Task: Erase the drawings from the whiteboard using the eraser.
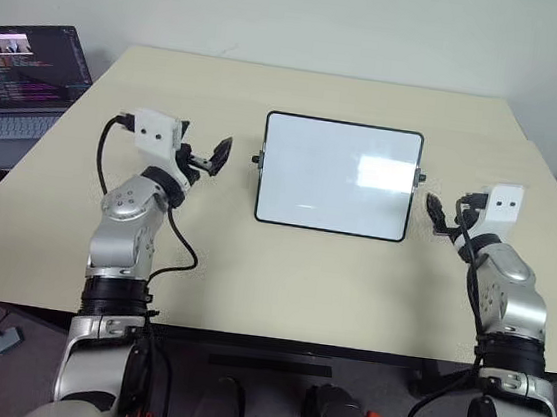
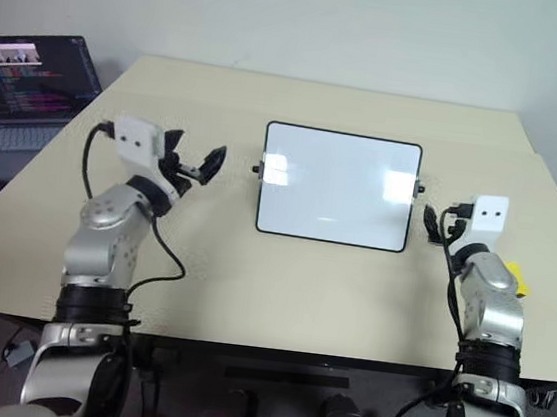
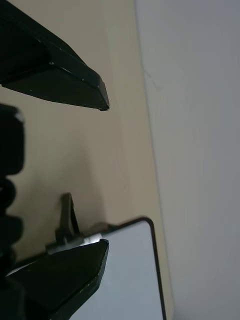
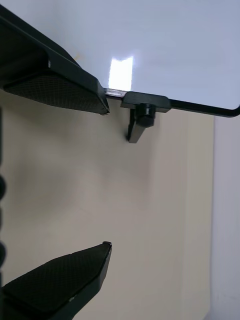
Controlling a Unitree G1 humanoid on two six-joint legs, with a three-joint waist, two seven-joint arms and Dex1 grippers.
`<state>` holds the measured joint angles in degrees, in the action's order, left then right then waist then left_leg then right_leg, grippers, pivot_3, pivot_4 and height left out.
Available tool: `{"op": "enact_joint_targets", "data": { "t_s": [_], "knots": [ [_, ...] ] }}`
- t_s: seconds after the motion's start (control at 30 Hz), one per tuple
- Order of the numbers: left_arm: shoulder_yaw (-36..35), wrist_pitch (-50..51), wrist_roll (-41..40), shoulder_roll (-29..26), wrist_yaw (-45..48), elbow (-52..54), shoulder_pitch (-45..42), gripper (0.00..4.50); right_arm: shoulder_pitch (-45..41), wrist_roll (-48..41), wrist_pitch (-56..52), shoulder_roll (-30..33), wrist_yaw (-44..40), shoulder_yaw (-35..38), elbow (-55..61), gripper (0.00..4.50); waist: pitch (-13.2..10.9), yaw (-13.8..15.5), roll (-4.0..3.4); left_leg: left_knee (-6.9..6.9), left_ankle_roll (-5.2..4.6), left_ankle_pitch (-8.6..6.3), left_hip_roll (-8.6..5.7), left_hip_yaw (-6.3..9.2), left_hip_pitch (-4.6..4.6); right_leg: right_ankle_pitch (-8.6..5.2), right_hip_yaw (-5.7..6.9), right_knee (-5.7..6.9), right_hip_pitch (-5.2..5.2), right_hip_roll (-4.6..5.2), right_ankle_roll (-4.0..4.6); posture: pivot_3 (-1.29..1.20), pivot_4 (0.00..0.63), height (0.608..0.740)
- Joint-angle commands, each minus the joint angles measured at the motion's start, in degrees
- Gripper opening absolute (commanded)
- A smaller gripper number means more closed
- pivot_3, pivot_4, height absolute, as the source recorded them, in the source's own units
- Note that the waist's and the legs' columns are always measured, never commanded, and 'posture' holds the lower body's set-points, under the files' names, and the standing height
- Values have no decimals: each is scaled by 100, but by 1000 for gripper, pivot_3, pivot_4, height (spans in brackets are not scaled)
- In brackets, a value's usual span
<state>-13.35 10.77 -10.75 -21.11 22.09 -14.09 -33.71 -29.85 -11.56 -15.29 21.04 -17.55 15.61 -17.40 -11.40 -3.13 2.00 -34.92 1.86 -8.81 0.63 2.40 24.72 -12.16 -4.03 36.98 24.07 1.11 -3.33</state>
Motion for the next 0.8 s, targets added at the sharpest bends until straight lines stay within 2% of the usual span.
{"op": "enact_joint_targets", "data": {
  "t_s": [0.03,0.37,0.8],
  "knots": [
    [-105,-310,45,8,-246,-130,25,4500,64,-51,478,-81,88,92,49,4452,0,0,0,0,0,0,0,0,0,0,0,0,0,0,0,0,150,740],
    [-129,-842,146,191,-816,-1468,92,4500,436,-130,1167,-472,338,99,67,4452,1,-2,1,0,0,0,0,-1,-1,2,0,0,0,0,0,0,150,740],
    [55,-1399,403,448,-1326,-1296,324,4500,654,-440,1376,-597,282,218,88,4452,1,12,1,0,0,0,2,-1,-3,5,1,0,-1,-1,0,0,150,740]
  ]
}}
